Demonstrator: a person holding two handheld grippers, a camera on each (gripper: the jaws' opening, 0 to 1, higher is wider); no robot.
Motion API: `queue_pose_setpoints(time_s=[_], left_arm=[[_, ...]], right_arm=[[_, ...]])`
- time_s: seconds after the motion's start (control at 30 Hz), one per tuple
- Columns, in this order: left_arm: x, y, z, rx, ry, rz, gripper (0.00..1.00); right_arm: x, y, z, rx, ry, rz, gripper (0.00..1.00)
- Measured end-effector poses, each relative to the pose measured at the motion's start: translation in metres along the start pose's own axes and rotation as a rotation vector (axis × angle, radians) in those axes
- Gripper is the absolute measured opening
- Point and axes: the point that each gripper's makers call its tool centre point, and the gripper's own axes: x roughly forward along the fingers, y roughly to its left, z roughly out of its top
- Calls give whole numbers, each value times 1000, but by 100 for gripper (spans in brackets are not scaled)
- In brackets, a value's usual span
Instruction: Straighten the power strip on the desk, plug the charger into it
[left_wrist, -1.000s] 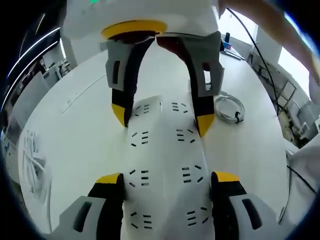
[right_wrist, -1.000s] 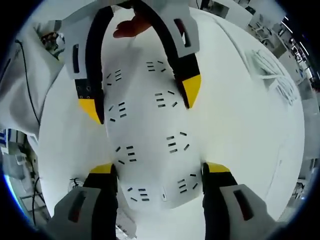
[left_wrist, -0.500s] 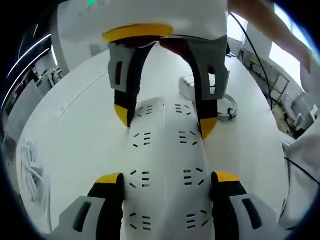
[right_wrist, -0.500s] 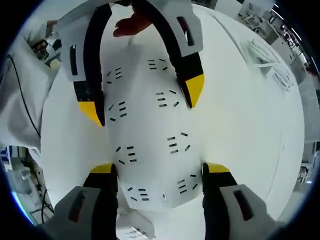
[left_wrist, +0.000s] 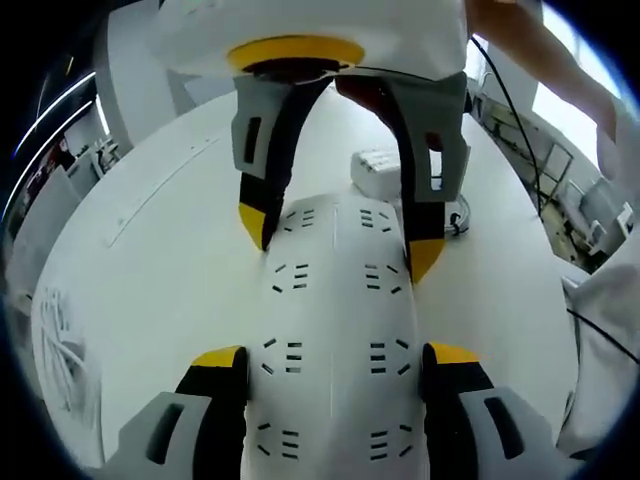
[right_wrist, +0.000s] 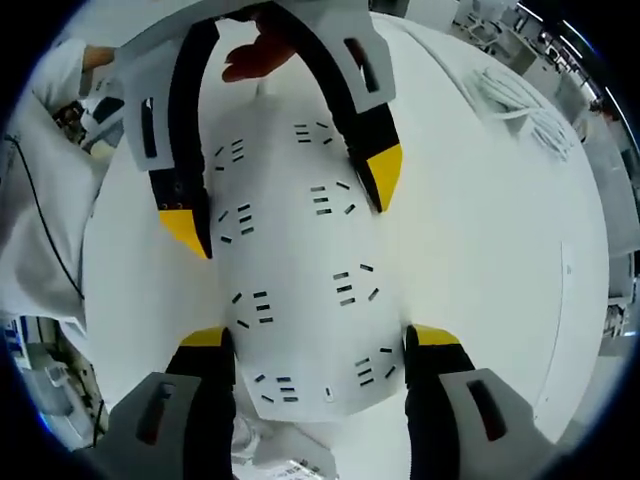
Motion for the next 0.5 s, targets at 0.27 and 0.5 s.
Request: queue_pose_setpoints(time_s=[0.27, 0.5], left_arm=[[0, 0, 0, 5, -4, -3, 72], [0, 0, 0, 5, -2, -4, 72]], right_arm=[[0, -2, 1, -12, -25, 5, 68], [2, -1, 6, -150, -6, 36, 68]])
